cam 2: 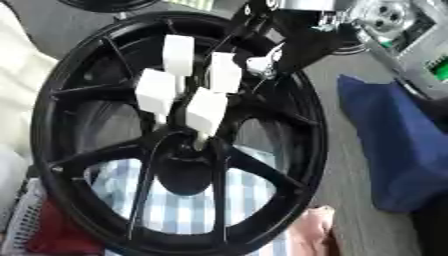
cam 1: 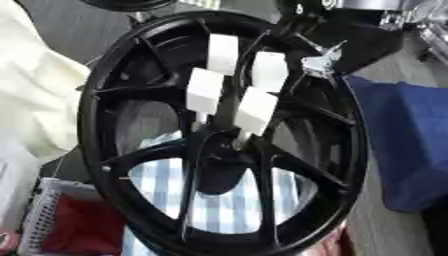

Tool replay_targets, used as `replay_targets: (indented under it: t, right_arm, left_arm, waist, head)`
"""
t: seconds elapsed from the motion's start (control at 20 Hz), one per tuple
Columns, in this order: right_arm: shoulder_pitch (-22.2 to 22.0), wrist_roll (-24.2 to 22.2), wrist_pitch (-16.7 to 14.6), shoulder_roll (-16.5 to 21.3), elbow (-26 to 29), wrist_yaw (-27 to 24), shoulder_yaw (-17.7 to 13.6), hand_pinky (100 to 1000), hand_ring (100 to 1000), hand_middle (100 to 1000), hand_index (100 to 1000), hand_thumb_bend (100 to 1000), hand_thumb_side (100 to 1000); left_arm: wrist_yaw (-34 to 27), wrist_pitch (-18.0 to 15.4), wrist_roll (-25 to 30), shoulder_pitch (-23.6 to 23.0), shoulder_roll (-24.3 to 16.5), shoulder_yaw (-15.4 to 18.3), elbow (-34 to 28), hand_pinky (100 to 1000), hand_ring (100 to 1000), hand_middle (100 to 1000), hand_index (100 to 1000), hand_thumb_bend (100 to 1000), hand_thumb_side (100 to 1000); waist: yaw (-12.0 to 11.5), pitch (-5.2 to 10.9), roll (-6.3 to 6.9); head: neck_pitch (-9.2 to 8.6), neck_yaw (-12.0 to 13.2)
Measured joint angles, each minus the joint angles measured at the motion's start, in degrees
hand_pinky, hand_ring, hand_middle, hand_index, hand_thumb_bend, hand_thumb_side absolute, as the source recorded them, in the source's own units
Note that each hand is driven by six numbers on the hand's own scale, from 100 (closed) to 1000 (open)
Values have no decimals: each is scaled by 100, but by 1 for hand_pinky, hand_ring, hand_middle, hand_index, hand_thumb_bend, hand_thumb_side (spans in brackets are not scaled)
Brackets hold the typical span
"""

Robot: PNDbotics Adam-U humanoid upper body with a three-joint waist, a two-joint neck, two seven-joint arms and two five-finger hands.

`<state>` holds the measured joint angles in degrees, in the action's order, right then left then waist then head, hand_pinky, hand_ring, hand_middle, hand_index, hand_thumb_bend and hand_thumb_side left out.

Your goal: Pull the pin out of the wheel hub.

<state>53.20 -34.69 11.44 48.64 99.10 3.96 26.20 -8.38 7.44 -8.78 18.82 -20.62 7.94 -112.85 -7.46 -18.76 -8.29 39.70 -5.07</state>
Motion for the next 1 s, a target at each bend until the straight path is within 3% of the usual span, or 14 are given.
replay_targets:
  t: [0.6, 1.0]
  right_arm:
    - [-37, -162, 175, -4, 144, -225, 121, 852, 849, 824, 851, 173, 543]
    - [-79, -187, 142, -112, 35, -41, 163, 854, 851, 829, 855, 205, 514]
  left_arm:
    - [0, 15, 13, 28, 2, 0, 26, 677, 795, 696, 750, 100, 797]
    - [0, 16, 14, 40, 5, 0, 26, 677, 795, 696, 750, 100, 799]
  waist:
    - [-42, -38, -77]
    - [-88, -72, -119]
  head:
    - [8, 47]
    - [7, 49]
